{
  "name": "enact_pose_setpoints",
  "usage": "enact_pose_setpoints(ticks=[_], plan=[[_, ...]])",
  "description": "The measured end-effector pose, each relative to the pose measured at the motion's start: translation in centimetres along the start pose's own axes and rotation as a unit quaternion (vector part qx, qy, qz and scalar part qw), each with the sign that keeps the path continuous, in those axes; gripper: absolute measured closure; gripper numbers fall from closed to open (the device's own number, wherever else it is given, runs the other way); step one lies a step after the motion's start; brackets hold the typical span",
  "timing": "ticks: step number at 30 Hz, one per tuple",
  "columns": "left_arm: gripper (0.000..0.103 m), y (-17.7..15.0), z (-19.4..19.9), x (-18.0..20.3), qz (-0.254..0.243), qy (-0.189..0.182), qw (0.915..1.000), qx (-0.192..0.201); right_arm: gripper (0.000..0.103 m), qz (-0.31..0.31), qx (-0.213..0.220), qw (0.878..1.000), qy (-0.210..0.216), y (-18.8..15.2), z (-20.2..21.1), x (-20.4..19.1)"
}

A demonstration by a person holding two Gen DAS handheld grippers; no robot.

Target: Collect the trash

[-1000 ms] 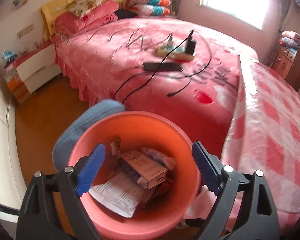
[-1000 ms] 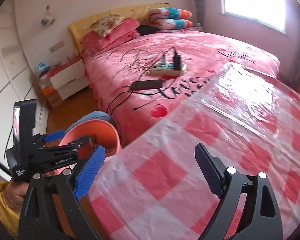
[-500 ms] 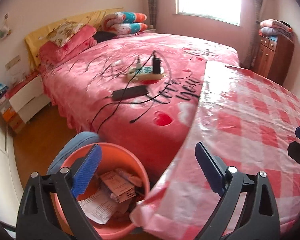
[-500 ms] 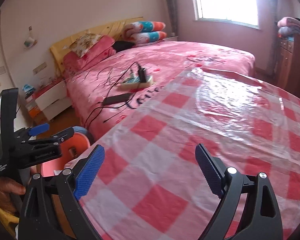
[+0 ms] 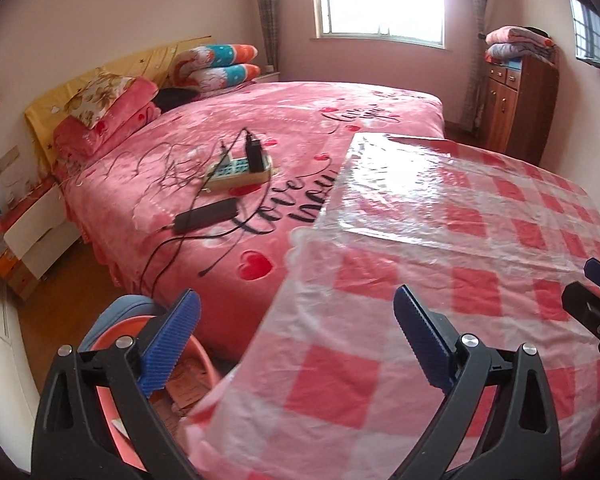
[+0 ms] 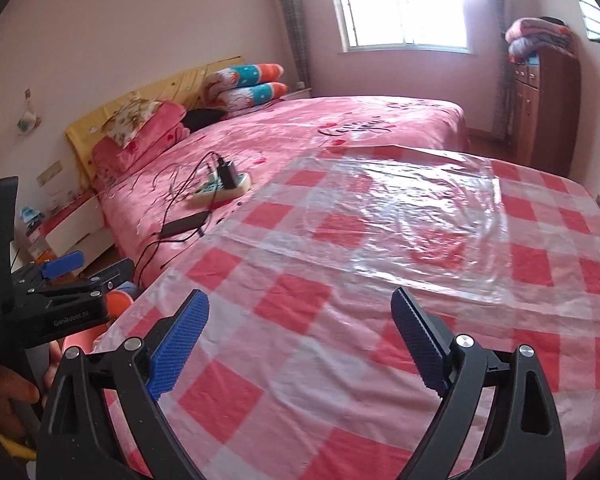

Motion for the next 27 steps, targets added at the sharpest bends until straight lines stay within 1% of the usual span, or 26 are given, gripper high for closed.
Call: enact_pose_setpoints(ticks=[15, 20, 27], plan=[[0.004, 1.0, -0.3, 7.4, -0.031, -0.037, 0.9988, -0.003, 0.012, -0.056, 0.019, 0.997, -0.04, 0.5, 1.8, 7.1], [0.004, 1.2, -0.2, 9.4, -0.043, -0.043, 0.9982, -0.002, 0.012, -0.072, 0.029, 0.995, -0.06, 0.5, 2.8, 9.5], [0.004, 2.0, 0.4, 13.0, -0.055, -0.067, 0.9962, 0.006, 0.012, -0.087, 0.04, 0.991, -0.089, 0.3, 3.9, 12.8]])
Point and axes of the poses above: each gripper's, at about its wrist camera, not at the fingertips, and z roughly against the way its jaws point, x to its right, y to its top, the point moved 7 cm from there along -z, roughly the way its jaws point, and after that the axes turned 1 degree about x, right-handed, at the moved point
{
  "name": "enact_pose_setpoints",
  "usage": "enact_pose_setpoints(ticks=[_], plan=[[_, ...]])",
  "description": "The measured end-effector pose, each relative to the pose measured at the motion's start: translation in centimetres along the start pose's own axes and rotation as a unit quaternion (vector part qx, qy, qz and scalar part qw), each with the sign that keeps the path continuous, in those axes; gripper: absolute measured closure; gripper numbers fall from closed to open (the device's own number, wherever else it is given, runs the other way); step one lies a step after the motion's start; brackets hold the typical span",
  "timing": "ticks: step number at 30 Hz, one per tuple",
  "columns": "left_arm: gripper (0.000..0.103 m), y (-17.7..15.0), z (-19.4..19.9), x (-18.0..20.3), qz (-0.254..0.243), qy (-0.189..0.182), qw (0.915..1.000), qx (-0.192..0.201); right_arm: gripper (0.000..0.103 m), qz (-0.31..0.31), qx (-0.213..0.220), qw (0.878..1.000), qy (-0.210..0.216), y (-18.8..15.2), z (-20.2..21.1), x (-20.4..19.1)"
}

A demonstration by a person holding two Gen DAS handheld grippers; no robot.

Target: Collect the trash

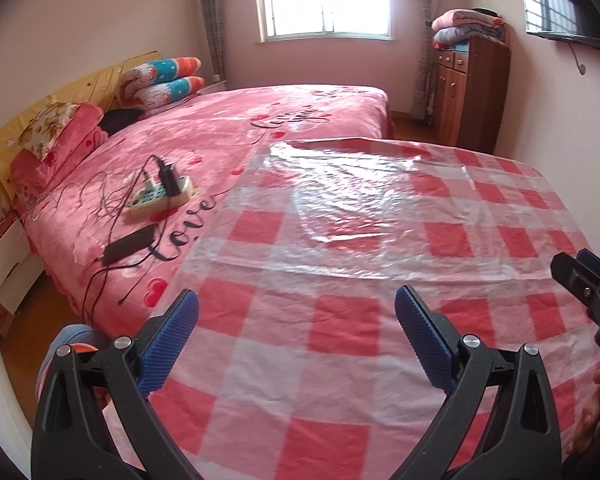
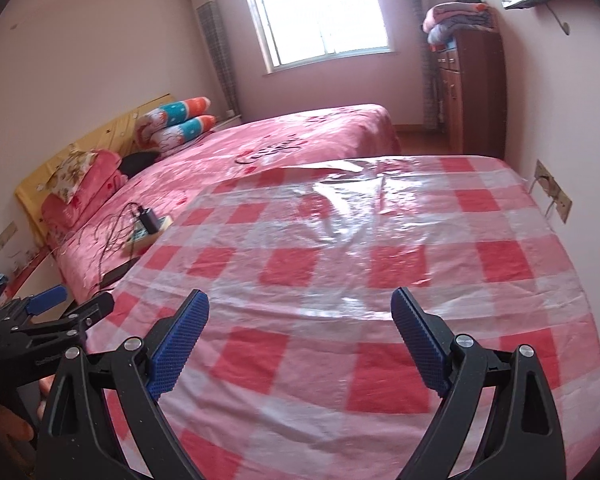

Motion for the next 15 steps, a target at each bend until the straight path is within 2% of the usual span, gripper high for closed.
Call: enact_pose_setpoints(ticks=[9, 15], plan=[[0.004, 0.9, -0.1, 4.8, -0.023, -0.031, 0.9992, 0.007, 0.012, -0.003, 0.015, 0.999, -0.041, 0.4, 0.7, 3.5], [0.004, 1.2, -0.3, 6.9, -0.018, -0.045, 0.9988, 0.005, 0.012, 0.001, 0.025, 0.998, -0.059, 0.5, 1.3, 4.7]])
Point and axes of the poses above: each gripper's, at about its wrist camera, not at the fingertips, and z roughly against the way its jaws point, x to its right, y to its top, the point moved 7 cm from there along -z, roughly the way its jaws point, and after that the axes turned 1 degree about x, right-handed, at the moved point
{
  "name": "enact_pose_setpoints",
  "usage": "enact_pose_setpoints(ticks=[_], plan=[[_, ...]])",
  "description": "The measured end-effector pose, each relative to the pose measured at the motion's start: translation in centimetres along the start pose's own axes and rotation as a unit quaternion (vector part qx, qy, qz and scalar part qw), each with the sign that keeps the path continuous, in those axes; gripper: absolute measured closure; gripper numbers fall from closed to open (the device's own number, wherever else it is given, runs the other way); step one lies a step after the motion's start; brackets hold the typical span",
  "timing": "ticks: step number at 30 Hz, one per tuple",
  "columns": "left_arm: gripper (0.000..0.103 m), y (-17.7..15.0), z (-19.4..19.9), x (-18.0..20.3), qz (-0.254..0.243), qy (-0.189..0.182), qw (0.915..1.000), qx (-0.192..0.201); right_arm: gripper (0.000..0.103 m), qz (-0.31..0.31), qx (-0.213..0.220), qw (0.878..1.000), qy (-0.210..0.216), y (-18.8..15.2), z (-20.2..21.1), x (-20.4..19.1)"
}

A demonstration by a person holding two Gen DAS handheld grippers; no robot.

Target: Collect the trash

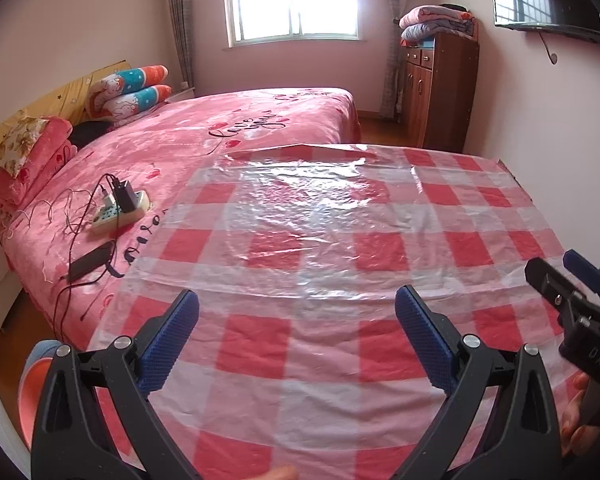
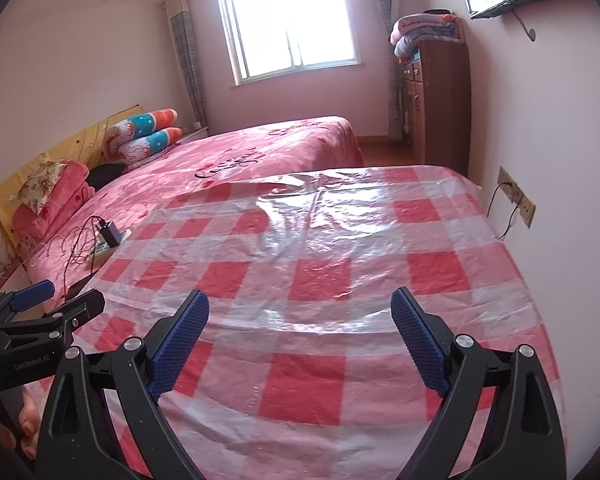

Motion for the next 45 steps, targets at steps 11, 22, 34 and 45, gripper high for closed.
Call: enact_pose_setpoints(ticks=[11, 22, 34, 45], plan=[[0.004, 0.3, -0.2, 1.3, 0.018, -0.016, 0.9996, 0.011, 0.012, 0.002, 0.011, 1.0, -0.009, 0.0, 0.7, 1.1], [0.004, 0.4, 0.6, 2.8, 0.001, -0.018, 0.9996, 0.022, 0.012, 0.006, 0.014, 1.0, -0.014, 0.0, 1.1, 1.4], [0.004, 0.5, 1.0, 3.4, -0.003, -0.019, 0.9994, 0.027, 0.012, 0.005, 0.013, 1.0, -0.013, 0.0, 1.3, 1.5], [0.004, 0.3, 0.8, 3.3, -0.002, -0.017, 0.9995, 0.028, 0.012, 0.006, 0.01, 1.0, -0.016, -0.1, 1.3, 1.6]])
Point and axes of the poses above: each gripper's, at about its wrist camera, not at the fingertips, and z roughly against the way its jaws point, x to its right, y to its top, the point moved 7 cm from there along -z, roughly the way its jaws point, and after that the axes turned 1 degree about x, right-handed, at the moved point
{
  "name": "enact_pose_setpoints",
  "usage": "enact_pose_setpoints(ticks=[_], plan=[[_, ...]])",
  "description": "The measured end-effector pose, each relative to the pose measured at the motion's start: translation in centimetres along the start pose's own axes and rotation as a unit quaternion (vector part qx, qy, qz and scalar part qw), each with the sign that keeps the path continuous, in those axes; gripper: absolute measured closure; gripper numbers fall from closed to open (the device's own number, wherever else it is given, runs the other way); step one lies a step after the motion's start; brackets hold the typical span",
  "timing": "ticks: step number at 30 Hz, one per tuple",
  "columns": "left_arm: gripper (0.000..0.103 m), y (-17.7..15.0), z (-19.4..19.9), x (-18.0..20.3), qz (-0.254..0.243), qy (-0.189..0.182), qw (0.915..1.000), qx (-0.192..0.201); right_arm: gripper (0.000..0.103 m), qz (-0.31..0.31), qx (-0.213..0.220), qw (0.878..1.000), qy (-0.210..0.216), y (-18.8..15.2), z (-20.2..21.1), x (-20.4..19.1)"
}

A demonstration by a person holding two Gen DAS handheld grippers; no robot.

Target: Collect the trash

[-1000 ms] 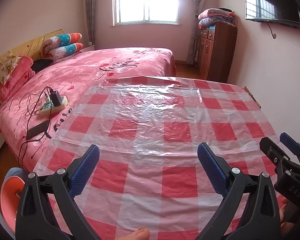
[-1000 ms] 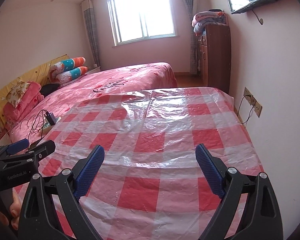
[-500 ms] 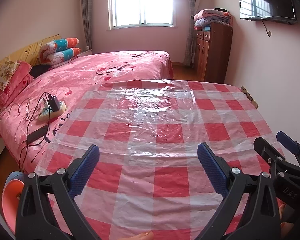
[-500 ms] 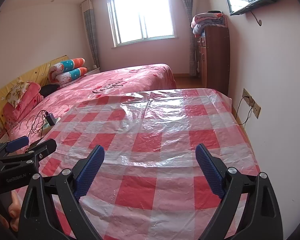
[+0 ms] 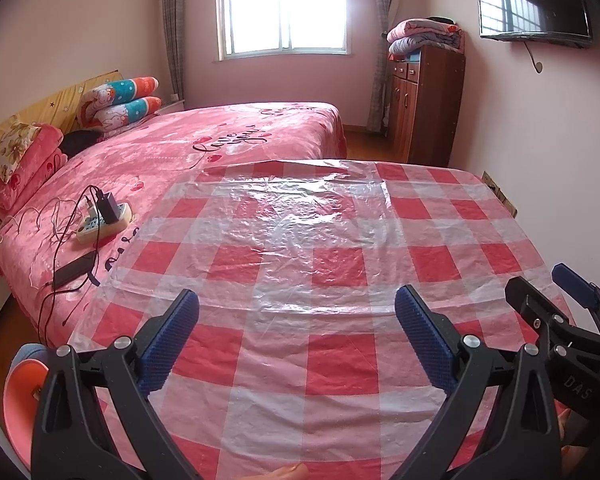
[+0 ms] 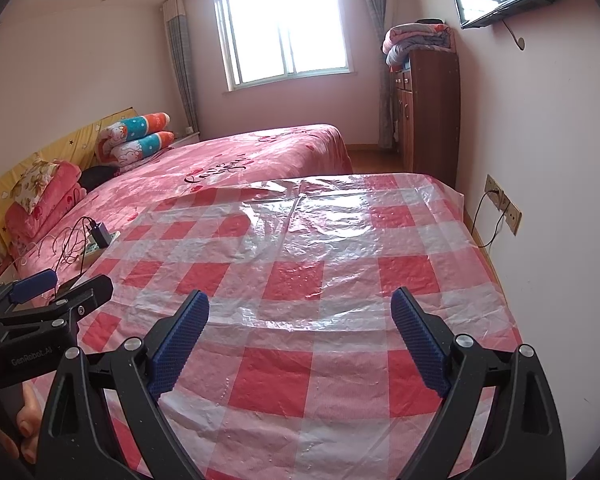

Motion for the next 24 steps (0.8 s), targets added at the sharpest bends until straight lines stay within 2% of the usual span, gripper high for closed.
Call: enact_pose_setpoints(ticks=[10, 14, 18, 21, 24], plan=[[0.004, -0.2, -0.5, 0.0, 0.002, -0.003, 1.0, -0.004, 0.012, 0.002, -0.004, 1.0, 0.0, -0.1, -0.2, -0.2], [0.004, -0.5, -1.0, -0.1, 0.014, -0.014, 0.9998, -0.007, 0.012, 0.001, -0.016, 1.0, 0.0, -0.4, -0.7, -0.2], [0.004, -1.2, -2.6, -0.3, 0.009, -0.004, 0.9995, -0.031, 0.012, -0.008, -0.041, 0.999, 0.001, -1.0, -1.8, 0.1], [0.004, -2.3, -4.7, -0.3, 0.003, 0.006, 0.9977, -0.067, 0.012, -0.015, -0.067, 0.998, -0.003, -1.6, -3.0, 0.4], [0.004, -3.2, -6.6, -0.2, 0.004, 0.011, 0.9954, -0.095, 0.012, -0.013, -0.11, 0.994, -0.016, -2.6, -4.7, 0.6]])
Point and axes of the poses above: each gripper's, at about its wrist camera, not at the fingertips, and z roughly against the way its jaws point, x to its right, y to its top, the point moved 7 cm from there along -z, roughly the way its jaws point, and after that the axes turned 1 degree about x, right-handed, at the moved point
